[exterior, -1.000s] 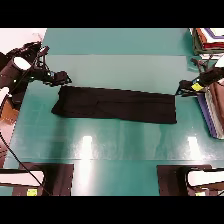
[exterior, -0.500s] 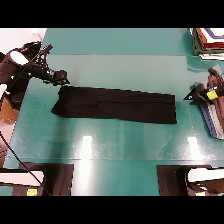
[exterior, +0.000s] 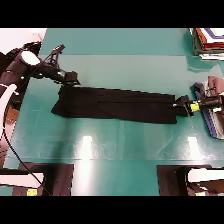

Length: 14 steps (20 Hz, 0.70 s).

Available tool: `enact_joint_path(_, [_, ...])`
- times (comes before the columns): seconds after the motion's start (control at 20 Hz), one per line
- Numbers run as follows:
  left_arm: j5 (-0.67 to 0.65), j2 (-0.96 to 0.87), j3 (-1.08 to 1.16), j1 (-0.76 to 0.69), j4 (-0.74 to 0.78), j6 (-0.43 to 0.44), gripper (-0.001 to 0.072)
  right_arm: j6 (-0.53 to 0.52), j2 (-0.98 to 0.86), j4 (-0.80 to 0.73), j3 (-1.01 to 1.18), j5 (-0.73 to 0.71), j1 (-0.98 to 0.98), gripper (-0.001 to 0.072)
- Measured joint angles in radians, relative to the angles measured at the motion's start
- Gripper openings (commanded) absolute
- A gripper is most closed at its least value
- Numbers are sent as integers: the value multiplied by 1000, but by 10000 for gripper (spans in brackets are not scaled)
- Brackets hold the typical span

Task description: Fold the shirts.

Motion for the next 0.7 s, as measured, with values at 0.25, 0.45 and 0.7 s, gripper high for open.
enact_joint_path(0.25, [111, -20, 3, -146, -3, -11, 29, -32, -1, -3, 61, -14, 53, 10])
enact_joint_path(0.45, [164, -104, 51, -259, -2, -24, 29, 30, 53, 5, 194, 68, 100, 10])
enact_joint_path(0.7, [151, -276, 205, -374, -2, -52, 29, 131, 155, 10, 425, 98, 183, 9])
